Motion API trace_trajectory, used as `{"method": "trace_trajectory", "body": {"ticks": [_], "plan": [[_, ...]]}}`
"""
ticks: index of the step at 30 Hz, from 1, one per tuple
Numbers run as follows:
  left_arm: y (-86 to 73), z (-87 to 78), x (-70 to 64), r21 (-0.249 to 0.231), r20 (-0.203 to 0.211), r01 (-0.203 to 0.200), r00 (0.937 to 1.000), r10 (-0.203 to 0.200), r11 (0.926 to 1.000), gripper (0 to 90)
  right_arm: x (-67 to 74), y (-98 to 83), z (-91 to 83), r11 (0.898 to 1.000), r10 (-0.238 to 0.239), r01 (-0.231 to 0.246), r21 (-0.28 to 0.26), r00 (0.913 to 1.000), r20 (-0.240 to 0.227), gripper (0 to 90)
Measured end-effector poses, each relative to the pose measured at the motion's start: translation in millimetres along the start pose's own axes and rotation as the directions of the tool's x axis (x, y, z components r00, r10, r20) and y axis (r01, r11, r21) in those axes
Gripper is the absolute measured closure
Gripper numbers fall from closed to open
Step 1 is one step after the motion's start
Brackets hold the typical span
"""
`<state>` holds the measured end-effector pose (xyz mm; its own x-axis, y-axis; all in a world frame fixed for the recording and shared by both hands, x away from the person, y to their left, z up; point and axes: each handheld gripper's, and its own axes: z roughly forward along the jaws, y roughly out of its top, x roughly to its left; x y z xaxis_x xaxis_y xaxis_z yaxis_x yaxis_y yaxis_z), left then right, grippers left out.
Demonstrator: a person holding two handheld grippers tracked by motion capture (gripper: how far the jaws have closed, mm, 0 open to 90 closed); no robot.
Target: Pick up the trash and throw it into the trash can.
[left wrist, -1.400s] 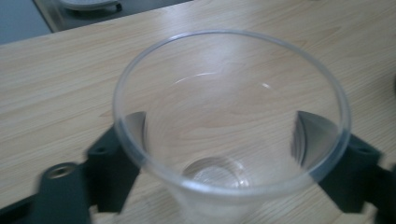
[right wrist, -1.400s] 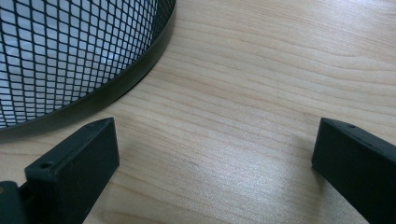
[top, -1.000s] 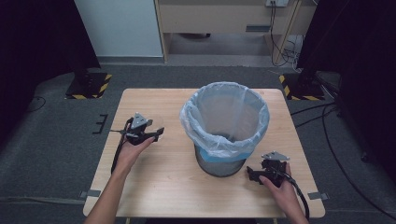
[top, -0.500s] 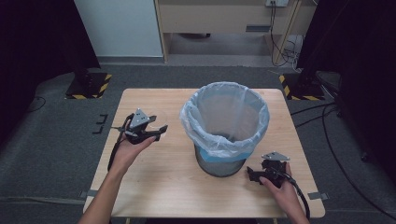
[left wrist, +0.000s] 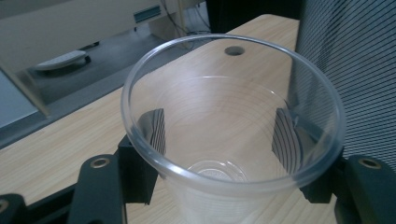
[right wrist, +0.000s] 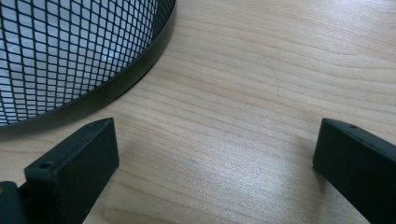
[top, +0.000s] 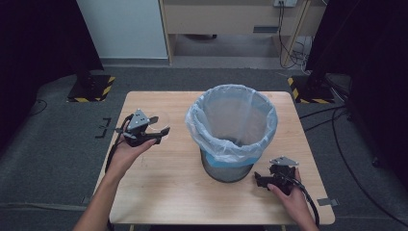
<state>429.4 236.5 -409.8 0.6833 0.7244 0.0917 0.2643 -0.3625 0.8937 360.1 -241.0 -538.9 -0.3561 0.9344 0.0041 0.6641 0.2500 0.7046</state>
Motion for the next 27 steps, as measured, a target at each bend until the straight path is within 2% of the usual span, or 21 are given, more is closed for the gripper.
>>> {"method": "trace_trajectory", "body": {"ticks": [5, 8, 10, 27], "plan": [[9.5, -3.3, 1.1, 0.01, 0.001, -0.024, 0.9997, 0.024, 0.9997, 34.7, 0.3, 0.0, -0.1, 1.0, 0.004, -0.004, 0.001, 1.0, 0.0, 0.3], [17.3, -5.5, -0.9, 0.0, 0.007, -0.036, 0.9993, 0.036, 0.9993, 34.7, 0.0, 0.0, 0.0, 1.0, 0.0, 0.0, 0.0, 1.0, 0.0, 0.3], [22.2, -6.7, -2.6, -0.012, 0.019, -0.031, 0.9993, 0.031, 0.9994, 34.7, 0.0, 0.0, 0.0, 1.0, 0.0, 0.0, 0.0, 1.0, 0.0, 0.3], [51.1, -15.5, -7.5, -0.008, 0.015, -0.093, 0.9956, 0.093, 0.9956, 34.9, 0.2, 0.0, -0.1, 1.0, 0.003, -0.003, 0.001, 1.0, 0.0, 0.3]]}}
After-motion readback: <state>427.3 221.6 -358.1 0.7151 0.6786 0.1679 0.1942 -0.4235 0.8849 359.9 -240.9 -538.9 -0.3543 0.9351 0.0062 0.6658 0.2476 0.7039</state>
